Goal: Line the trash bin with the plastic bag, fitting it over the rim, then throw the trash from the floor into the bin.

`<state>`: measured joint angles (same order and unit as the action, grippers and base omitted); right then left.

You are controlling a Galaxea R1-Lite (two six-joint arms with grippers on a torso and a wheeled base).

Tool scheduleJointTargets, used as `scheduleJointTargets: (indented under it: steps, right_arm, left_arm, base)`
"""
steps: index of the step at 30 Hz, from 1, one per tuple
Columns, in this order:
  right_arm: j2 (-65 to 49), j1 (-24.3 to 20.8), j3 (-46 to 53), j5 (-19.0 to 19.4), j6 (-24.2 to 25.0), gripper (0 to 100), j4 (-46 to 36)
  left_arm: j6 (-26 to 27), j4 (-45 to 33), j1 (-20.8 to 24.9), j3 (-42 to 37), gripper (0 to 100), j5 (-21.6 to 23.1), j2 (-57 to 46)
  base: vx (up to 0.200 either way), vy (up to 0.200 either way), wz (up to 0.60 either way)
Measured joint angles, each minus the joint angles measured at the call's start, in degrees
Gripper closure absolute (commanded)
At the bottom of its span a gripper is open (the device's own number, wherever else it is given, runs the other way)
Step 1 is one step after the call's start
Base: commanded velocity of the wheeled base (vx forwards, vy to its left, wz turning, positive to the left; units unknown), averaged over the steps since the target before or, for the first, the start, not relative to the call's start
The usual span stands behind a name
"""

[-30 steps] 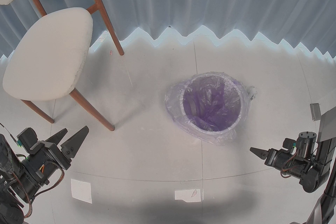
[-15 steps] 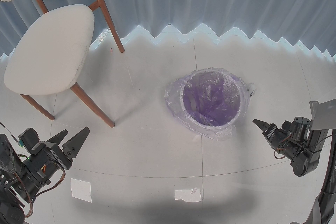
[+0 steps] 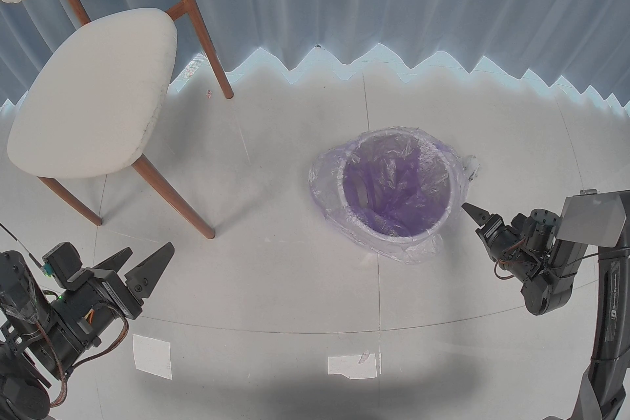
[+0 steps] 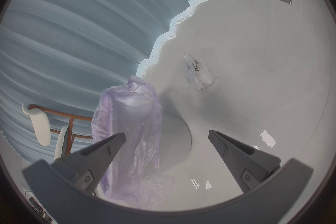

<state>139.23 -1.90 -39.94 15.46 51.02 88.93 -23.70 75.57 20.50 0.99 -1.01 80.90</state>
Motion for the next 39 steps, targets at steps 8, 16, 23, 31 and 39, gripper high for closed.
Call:
scheduleJointTargets:
  steps: [8, 16, 23, 31, 39]
  right_arm:
    - [5.2, -0.3, -7.9, -0.4, 1.4, 0, 0.0]
    - [9.2, -1.3, -15.5, -0.4, 2.8, 100, -1.5]
    - [10.4, -2.1, -16.7, -0.5, 3.0, 100, -1.8]
    - [12.6, -1.6, -16.6, -2.7, -4.8, 100, -2.5]
    - [15.8, -1.0, -18.2, -7.0, -11.3, 100, -2.9]
  left_arm:
    - [0.0, 0.2, 0.0, 0.0, 0, -0.7, 1.5]
    - [0.0, 0.2, 0.0, 0.0, 0, -1.9, 2.1]
    - [0.0, -0.3, 0.0, 0.0, 0, -3.2, 2.2]
    - [0.0, -0.5, 0.0, 0.0, 0, -3.2, 2.3]
    - [0.0, -0.5, 0.0, 0.0, 0, -2.9, 2.3]
  base:
    - [0.000, 0.000, 0.00]
    - [0.000, 0.000, 0.00]
    - [0.000, 0.000, 0.00]
    - [0.000, 0.000, 0.00]
    - [0.000, 0.000, 0.00]
